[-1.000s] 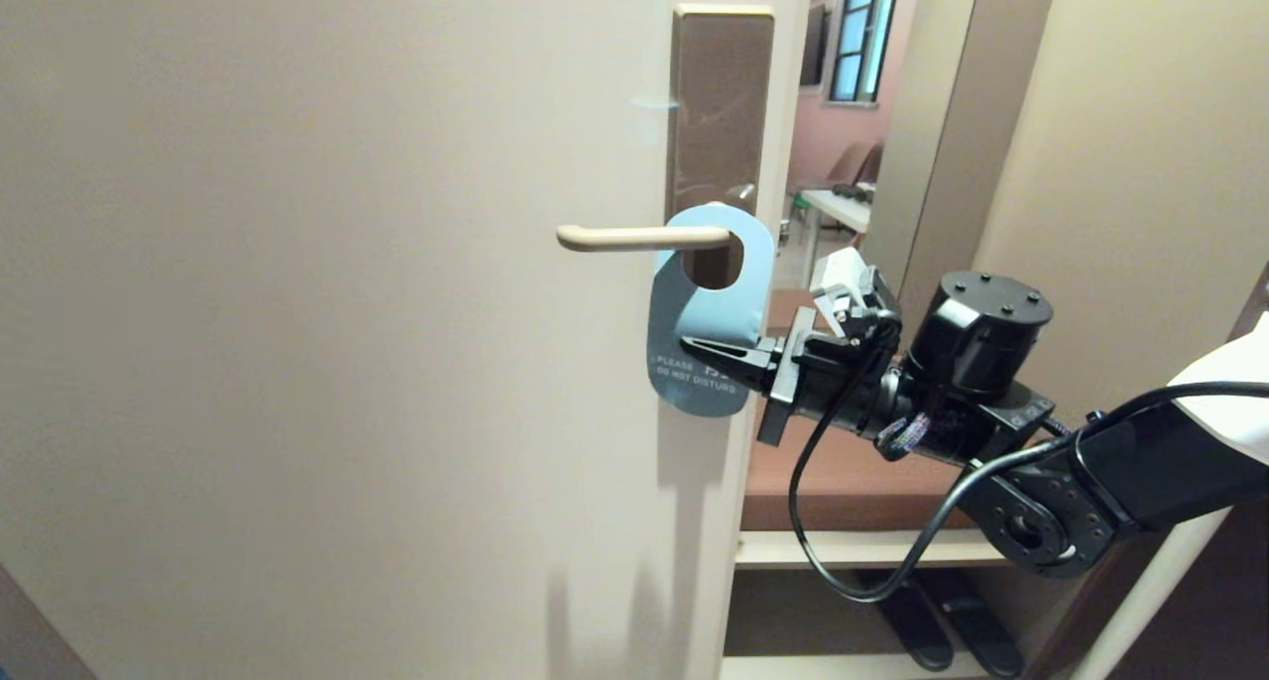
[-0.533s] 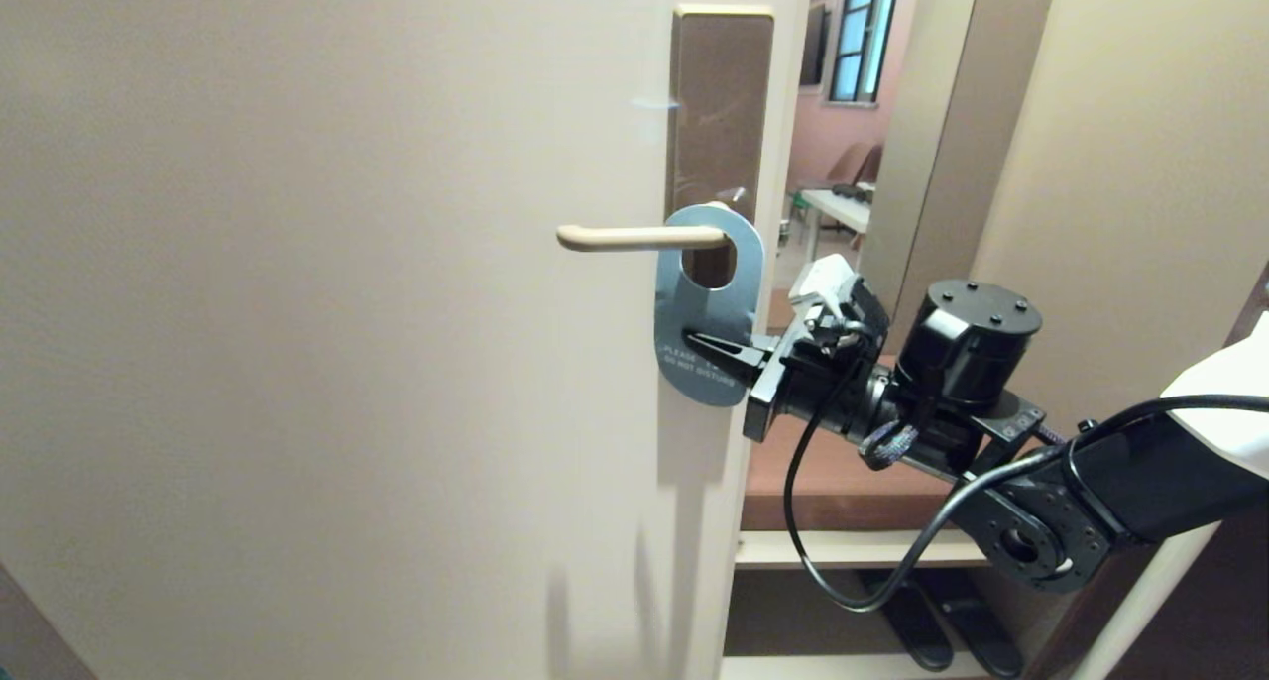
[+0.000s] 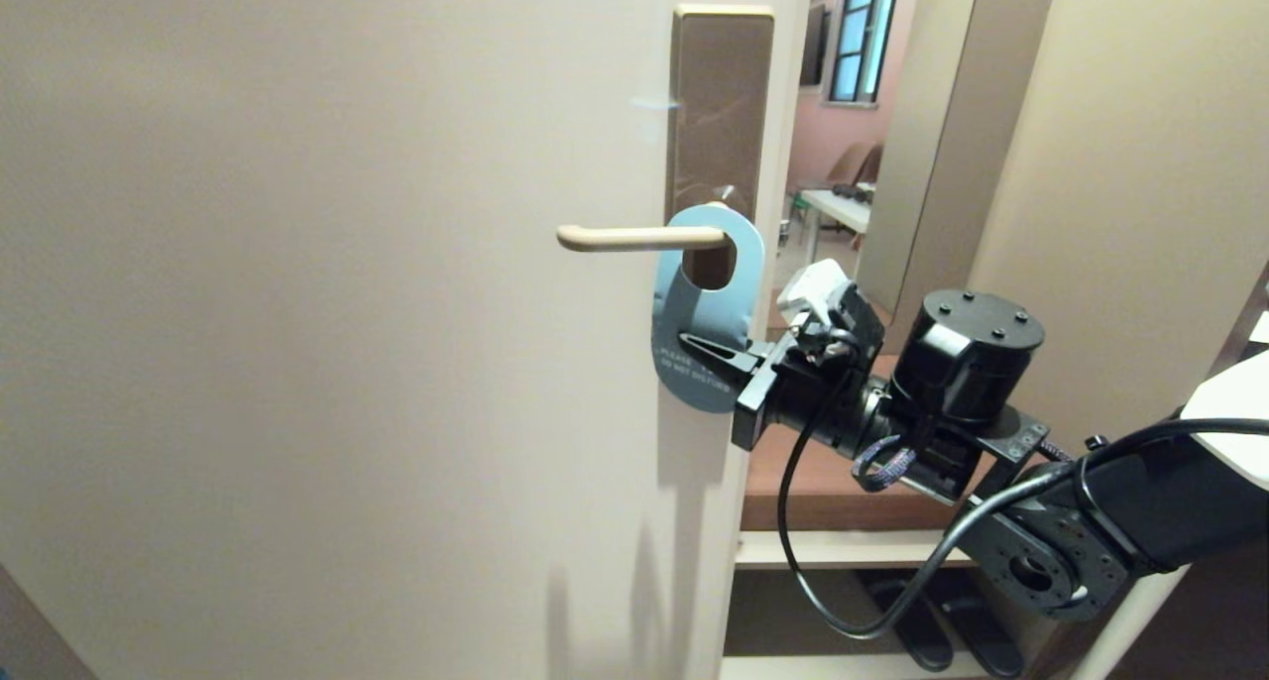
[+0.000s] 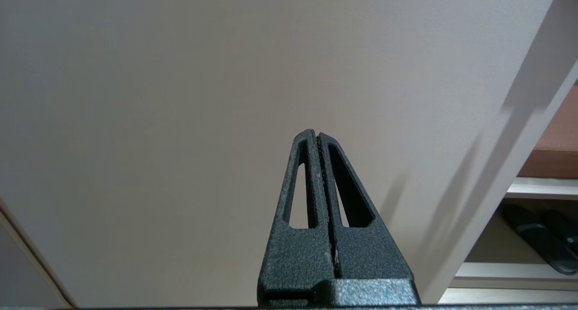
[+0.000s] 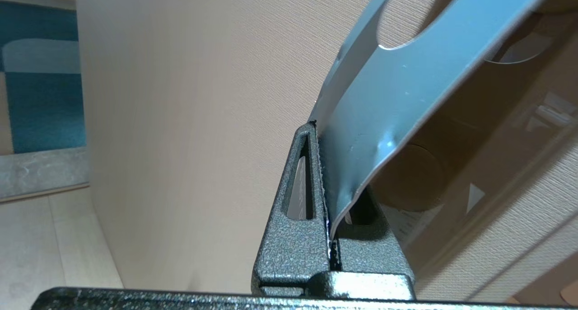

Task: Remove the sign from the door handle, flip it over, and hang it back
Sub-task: Take down the sign

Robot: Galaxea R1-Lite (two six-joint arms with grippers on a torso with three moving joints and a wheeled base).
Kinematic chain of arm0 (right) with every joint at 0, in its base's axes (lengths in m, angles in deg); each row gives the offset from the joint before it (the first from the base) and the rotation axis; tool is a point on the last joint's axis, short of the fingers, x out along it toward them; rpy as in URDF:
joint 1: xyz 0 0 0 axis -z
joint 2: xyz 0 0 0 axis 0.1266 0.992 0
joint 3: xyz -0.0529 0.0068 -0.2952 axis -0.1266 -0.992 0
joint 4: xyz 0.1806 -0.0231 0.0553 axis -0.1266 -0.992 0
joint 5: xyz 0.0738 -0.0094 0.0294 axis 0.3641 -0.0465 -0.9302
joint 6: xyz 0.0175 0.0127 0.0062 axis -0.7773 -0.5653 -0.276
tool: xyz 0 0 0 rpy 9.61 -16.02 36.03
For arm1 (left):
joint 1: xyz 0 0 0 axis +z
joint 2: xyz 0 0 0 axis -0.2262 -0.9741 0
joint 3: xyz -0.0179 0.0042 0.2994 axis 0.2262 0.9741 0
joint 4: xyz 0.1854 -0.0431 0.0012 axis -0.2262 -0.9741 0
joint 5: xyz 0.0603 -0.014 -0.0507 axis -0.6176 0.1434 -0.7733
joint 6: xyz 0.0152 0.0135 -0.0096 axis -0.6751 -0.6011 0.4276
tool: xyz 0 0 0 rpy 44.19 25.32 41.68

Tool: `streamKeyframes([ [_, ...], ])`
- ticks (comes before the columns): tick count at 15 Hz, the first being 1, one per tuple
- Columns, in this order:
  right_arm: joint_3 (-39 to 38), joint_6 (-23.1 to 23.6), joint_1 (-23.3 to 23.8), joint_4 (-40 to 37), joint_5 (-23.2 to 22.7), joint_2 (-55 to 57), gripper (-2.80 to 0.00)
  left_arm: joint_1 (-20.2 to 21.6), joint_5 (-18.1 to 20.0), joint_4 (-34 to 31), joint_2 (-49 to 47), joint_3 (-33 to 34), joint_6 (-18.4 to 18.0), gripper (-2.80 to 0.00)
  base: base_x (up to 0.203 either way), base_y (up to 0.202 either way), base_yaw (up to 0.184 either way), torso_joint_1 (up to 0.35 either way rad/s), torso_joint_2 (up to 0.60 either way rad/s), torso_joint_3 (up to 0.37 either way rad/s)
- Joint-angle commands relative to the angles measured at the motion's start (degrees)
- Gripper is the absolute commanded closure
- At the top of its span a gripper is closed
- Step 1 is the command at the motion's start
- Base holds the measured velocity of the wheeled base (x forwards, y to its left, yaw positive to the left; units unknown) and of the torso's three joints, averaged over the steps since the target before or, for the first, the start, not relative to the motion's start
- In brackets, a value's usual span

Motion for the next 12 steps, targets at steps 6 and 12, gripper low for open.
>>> streamKeyframes([
  [6,0.0,0.9,-3.7,0.5,6.4,-0.6,0.00,0.0,0.0,0.0,0.0,0.1,0.1,0.00,0.000,0.000,0.000,0.000,0.00,0.000],
  [12,0.1,3.4,-6.5,0.5,16.1,-0.4,0.00,0.0,0.0,0.0,0.0,0.0,0.1,0.00,0.000,0.000,0.000,0.000,0.00,0.000],
])
